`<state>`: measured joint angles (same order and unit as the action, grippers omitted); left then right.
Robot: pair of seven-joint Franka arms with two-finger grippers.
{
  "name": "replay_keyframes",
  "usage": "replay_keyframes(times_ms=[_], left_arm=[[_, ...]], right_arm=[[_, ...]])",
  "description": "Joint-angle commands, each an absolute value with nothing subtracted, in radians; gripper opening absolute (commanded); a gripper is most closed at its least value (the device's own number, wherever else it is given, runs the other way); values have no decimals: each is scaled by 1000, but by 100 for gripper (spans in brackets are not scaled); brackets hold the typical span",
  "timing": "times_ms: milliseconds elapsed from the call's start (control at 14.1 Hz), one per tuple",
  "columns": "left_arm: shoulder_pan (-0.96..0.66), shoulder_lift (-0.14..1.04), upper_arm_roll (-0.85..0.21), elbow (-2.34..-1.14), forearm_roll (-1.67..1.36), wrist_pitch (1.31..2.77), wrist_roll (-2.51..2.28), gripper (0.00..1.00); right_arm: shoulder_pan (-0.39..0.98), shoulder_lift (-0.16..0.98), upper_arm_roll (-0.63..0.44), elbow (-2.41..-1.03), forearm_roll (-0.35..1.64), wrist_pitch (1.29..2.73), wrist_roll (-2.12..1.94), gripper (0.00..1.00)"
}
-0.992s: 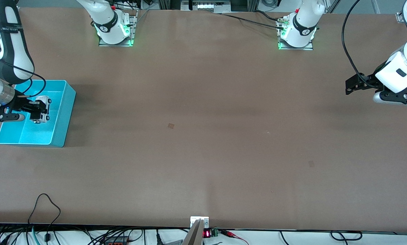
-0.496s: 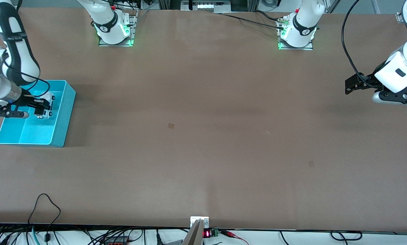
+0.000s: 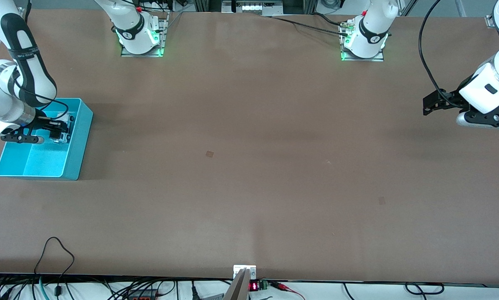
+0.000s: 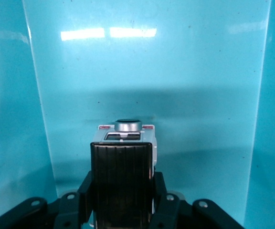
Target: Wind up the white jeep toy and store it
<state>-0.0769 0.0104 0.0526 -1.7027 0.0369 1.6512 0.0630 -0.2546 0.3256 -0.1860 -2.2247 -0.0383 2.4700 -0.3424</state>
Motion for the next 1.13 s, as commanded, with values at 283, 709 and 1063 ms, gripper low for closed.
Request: replay_keyframes(times_ms=[283, 709, 1063], left_arm=[[-75, -6, 45, -1700, 52, 1619, 80, 100], [-74, -3, 48, -1689, 52, 1597, 81, 100], [-86, -3, 46, -1681, 54, 1592, 72, 100]], right_arm=[[-261, 276, -172, -2224, -55, 2453, -345, 87], [-187, 128, -163, -2175, -57, 2325, -463, 100], [-49, 72, -163, -2040, -45, 2105, -443, 100]])
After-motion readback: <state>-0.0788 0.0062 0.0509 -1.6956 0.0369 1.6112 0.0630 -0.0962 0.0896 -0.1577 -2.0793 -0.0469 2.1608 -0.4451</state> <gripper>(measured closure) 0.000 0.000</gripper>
